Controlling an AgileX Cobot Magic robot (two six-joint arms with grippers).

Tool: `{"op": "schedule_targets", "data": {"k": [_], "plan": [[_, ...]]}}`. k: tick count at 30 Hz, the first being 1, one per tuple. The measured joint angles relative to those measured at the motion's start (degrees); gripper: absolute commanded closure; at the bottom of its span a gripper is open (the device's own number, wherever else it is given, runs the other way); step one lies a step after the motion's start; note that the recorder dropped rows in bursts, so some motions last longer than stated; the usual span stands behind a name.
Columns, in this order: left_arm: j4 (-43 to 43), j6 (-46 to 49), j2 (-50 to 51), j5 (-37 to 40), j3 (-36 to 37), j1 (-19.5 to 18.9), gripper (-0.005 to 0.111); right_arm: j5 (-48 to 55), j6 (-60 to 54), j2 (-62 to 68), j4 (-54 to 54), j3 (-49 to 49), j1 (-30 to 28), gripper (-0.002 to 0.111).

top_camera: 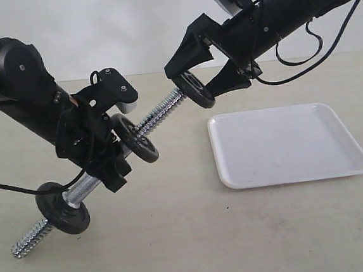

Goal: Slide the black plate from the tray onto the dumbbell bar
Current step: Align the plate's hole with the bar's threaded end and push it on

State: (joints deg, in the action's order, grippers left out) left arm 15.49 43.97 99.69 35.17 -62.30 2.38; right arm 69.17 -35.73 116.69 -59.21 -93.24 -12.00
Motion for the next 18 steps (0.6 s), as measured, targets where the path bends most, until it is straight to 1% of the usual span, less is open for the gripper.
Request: {"op": "schedule_targets", "data": {"k": [2, 6, 18], "plan": [[1.73, 2.65, -0.89, 0.37, 0.11, 0.00, 0.103, 0.11, -0.46, 0.00, -0.32, 0.00, 0.00, 0.100], [3.82, 4.96, -1.49, 1.03, 0.32, 0.00, 0.103, 0.23, -1.25, 0.00, -1.55, -0.23, 0.00, 0.100], [4.38, 5.71, -1.58, 1.42, 0.32, 0.00, 0.103, 0.12, -1.11, 0.00, -1.65, -0.23, 0.00, 0.100]]}}
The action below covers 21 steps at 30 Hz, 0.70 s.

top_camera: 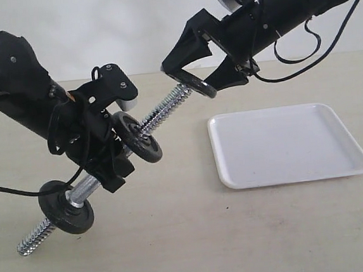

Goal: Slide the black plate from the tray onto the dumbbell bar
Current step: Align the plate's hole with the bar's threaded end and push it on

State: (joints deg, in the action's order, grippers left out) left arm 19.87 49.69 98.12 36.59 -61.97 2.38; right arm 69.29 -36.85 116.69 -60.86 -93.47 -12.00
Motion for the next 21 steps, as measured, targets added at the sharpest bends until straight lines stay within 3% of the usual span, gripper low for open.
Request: {"op": "schedule_targets", "data": {"k": [21], "plan": [[-3.10, -5.97, 0.00, -2.34, 0.12, 0.00, 0.103, -0.08, 1.95, -2.72, 0.69, 0.00, 0.00, 0.100]]}}
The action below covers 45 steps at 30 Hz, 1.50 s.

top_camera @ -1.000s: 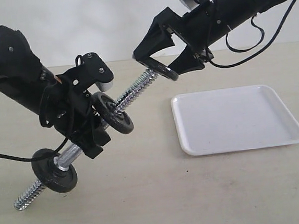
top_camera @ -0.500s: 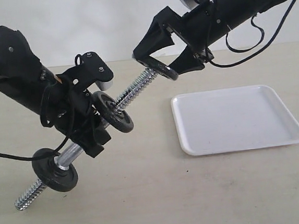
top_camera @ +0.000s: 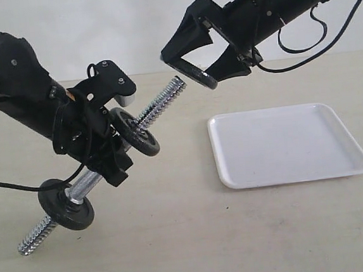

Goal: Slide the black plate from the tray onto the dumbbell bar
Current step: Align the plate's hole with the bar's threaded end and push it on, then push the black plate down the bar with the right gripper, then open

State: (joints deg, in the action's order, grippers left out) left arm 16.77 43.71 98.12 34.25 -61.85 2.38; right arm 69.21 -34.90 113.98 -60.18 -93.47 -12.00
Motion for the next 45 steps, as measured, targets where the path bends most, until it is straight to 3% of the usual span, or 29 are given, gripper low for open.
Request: {"op": "schedule_targets", "data": {"k": [45], "plan": [[-0.47, -1.70, 0.00, -0.84, 0.12, 0.00, 0.103, -2.09, 3.26, 0.11, 1.91, 0.00, 3.96, 0.100]]}}
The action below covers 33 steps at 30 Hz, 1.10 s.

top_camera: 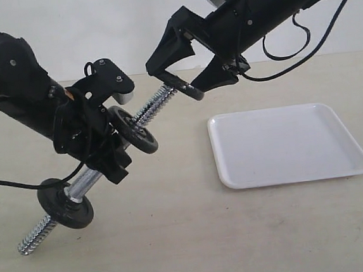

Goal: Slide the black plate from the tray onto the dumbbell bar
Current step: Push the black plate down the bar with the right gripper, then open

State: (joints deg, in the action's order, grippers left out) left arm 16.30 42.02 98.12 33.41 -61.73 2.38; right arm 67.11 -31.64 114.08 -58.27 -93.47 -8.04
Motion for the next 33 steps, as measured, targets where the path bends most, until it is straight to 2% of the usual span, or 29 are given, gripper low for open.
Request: {"op": "schedule_targets", "data": {"k": [13, 17, 21, 23, 26, 33], "plan": [[1.37, -0.40, -0.26, -1.45, 0.00, -0.27, 0.103, -1.09, -1.34, 0.11, -3.10, 0.00, 0.00, 0.100], [2.29, -0.40, -0.29, -2.41, 0.00, -0.27, 0.103, -0.98, -2.90, 0.22, -3.76, 0.00, 0.00, 0.083], [2.52, -0.30, -0.38, -2.41, 0.00, -0.27, 0.103, -0.98, -3.86, 0.22, -3.77, 0.00, 0.00, 0.054], [2.52, -0.30, -0.38, -2.41, 0.00, -0.27, 0.103, -0.98, -3.86, 0.22, -3.77, 0.00, 0.00, 0.044], [2.52, -0.30, -0.38, -2.41, 0.00, -0.27, 0.103, -0.98, -4.08, 0.22, -3.77, 0.00, 0.00, 0.039], [2.52, -0.30, -0.38, -2.41, 0.00, -0.27, 0.103, -0.98, -4.08, 0.22, -3.77, 0.00, 0.00, 0.039]]}}
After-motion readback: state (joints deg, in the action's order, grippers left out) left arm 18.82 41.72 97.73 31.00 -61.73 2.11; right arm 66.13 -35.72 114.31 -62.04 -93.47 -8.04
